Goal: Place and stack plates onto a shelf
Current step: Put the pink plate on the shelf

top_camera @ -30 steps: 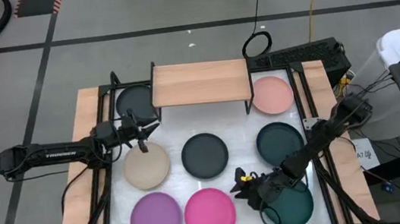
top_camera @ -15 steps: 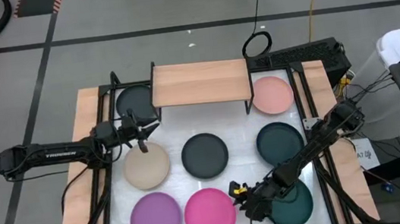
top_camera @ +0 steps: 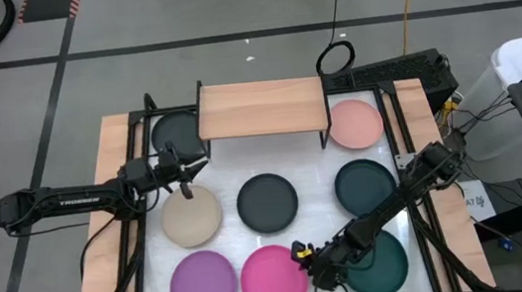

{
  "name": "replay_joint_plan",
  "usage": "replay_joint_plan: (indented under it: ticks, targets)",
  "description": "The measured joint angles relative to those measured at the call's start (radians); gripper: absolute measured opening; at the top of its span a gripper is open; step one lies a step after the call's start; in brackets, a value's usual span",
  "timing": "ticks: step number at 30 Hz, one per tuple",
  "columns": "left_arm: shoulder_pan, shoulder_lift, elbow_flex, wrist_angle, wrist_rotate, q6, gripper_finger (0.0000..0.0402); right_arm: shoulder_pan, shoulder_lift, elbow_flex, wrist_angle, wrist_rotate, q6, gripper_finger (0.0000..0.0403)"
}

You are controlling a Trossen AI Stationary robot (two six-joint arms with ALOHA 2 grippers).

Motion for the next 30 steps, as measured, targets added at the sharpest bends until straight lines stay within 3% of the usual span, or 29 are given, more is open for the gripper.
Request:
replay_joint_plan:
  ticks: [3, 9, 15, 23, 30]
  targets:
    - [0.0, 0.0, 0.0, 0.0, 0.0, 0.0, 0.011, -0.003, 0.007, 0.0, 0.005, -0.002, -0.031, 0.0108]
    - [0.0, 0.0, 0.0, 0.0, 0.0, 0.0, 0.011, -0.009, -0.014, -0.001, 0.042, 0.02, -0.065, 0.0011]
    - [0.0, 0.0, 0.0, 0.0, 0.0, 0.0, 0.011, -0.008, -0.084, -0.002, 0.033, 0.086, -0.07, 0.0004]
    - [0.0, 0.0, 0.0, 0.0, 0.0, 0.0, 0.011, -0.015, -0.276, -0.002, 0.041, 0.188, -0.081, 0.0002]
    - [0.0, 0.0, 0.0, 0.0, 0.0, 0.0, 0.011, -0.122, -0.462, -0.002, 0.016, 0.216, -0.054, 0.0001]
